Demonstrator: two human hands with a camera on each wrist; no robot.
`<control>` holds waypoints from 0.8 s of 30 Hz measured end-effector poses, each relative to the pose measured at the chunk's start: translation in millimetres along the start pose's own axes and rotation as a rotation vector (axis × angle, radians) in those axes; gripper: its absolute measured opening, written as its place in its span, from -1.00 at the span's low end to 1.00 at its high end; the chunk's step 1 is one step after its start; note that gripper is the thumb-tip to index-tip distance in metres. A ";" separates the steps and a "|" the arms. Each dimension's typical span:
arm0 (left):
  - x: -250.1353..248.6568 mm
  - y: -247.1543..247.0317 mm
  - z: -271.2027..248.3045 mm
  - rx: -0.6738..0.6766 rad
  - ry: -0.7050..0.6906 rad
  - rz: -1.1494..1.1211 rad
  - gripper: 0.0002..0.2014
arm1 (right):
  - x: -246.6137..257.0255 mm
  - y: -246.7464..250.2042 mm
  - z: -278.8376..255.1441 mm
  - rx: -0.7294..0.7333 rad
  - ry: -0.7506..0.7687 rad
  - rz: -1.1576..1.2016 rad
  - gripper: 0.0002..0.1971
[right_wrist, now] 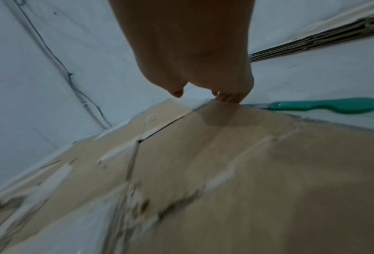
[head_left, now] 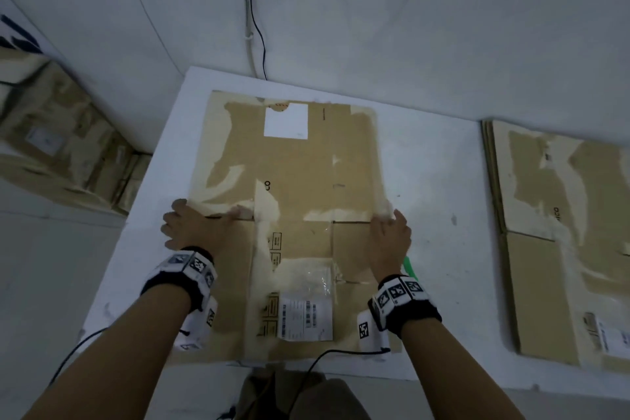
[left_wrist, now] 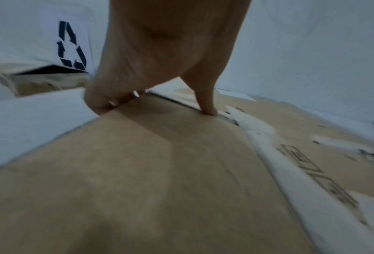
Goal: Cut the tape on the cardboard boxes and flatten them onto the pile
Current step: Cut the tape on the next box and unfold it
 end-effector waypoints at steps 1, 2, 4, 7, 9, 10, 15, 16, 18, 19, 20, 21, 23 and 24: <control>1.3 3.5 5.5 0.057 -0.004 -0.035 -0.01 | -4.6 1.1 2.9 0.027 -0.040 -0.018 -0.45; 4.9 1.6 13.3 0.140 -0.037 -0.057 -0.04 | -5.6 2.2 5.1 0.069 -0.052 -0.006 -0.45; 8.1 2.0 20.4 0.233 -0.143 -0.034 -0.14 | -0.1 5.1 0.9 0.159 -0.025 0.068 -0.48; 15.4 9.2 5.3 0.243 -0.221 -0.035 -0.27 | 14.3 15.9 -26.2 0.184 0.068 0.099 -0.56; 20.5 15.9 -11.9 0.196 -0.262 -0.112 -0.48 | 23.0 26.5 -48.1 0.143 0.140 0.123 -0.57; 21.6 20.1 -21.3 0.169 -0.292 -0.135 -0.55 | 24.4 32.2 -57.6 0.127 0.154 0.151 -0.58; 10.2 43.1 -59.7 0.119 -0.405 -0.223 -0.62 | 18.7 68.8 -73.3 0.082 0.155 0.232 -0.61; 2.5 48.1 -65.9 0.125 -0.426 -0.253 -0.64 | 19.0 79.3 -70.5 0.068 0.163 0.246 -0.62; -20.0 57.0 -80.4 0.142 -0.468 -0.320 -0.67 | 20.8 104.1 -59.6 0.035 0.177 0.266 -0.63; -34.3 60.1 -88.5 0.149 -0.493 -0.351 -0.68 | 22.2 118.4 -52.8 0.011 0.180 0.267 -0.62; -49.2 62.2 -97.5 0.158 -0.513 -0.388 -0.69 | 23.5 133.6 -46.4 -0.013 0.184 0.265 -0.61; -65.2 62.4 -107.5 0.172 -0.527 -0.426 -0.70 | 24.2 149.5 -38.2 -0.038 0.192 0.265 -0.61; -97.7 58.1 -130.4 0.199 -0.553 -0.477 -0.73 | 21.3 181.1 -20.4 -0.072 0.187 0.260 -0.59; -114.8 53.3 -142.9 0.210 -0.570 -0.493 -0.73 | 17.6 198.0 -9.7 -0.088 0.181 0.251 -0.56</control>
Point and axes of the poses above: each hand's wrist, its own z-axis towards the middle knuckle, its own y-axis out of the back of the hand, x = y × z, the point moved 9 cm from there along z, towards the middle knuckle, and after that the axes turned 3 degrees about z, right-handed, at the moved point
